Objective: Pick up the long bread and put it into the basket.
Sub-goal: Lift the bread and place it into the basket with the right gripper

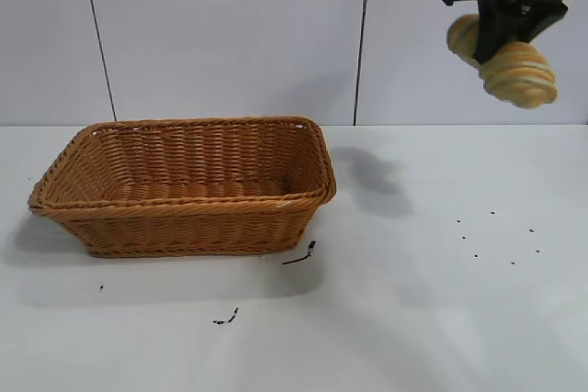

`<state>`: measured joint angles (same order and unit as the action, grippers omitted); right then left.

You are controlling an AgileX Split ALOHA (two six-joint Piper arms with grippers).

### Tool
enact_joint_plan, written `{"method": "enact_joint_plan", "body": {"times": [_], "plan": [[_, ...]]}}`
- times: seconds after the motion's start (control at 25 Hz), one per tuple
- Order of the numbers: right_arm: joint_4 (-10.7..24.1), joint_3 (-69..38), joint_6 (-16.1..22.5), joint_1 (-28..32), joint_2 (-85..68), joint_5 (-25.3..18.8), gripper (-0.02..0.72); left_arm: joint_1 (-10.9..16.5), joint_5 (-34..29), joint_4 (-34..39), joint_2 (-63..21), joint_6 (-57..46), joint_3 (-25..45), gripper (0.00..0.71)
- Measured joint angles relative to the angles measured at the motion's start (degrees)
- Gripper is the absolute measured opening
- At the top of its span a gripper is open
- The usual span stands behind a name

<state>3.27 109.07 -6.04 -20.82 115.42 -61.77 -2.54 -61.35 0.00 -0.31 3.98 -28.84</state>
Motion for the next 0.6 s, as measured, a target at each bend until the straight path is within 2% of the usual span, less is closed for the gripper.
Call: {"method": "enact_joint_plan", "body": {"times": [0.08, 0.24, 0.52, 0.6], "plan": [[0.65, 3.20, -2.09, -3.33, 2.59, 0.00, 0.123, 0.00, 0.00, 0.00, 0.00, 0.00, 0.00, 0.696], [0.88, 7.96, -9.05, -10.28, 6.78, 2.10, 0.123, 0.00, 0.00, 0.00, 0.00, 0.00, 0.00, 0.696], [0.88, 8.28, -26.32, -18.29, 10.69, 14.20, 0.113, 0.00, 0.00, 0.00, 0.00, 0.00, 0.00, 0.696], [0.88, 8.35, -29.22, -19.48, 11.92, 17.27, 0.113, 0.00, 0.00, 0.00, 0.00, 0.00, 0.00, 0.696]]}}
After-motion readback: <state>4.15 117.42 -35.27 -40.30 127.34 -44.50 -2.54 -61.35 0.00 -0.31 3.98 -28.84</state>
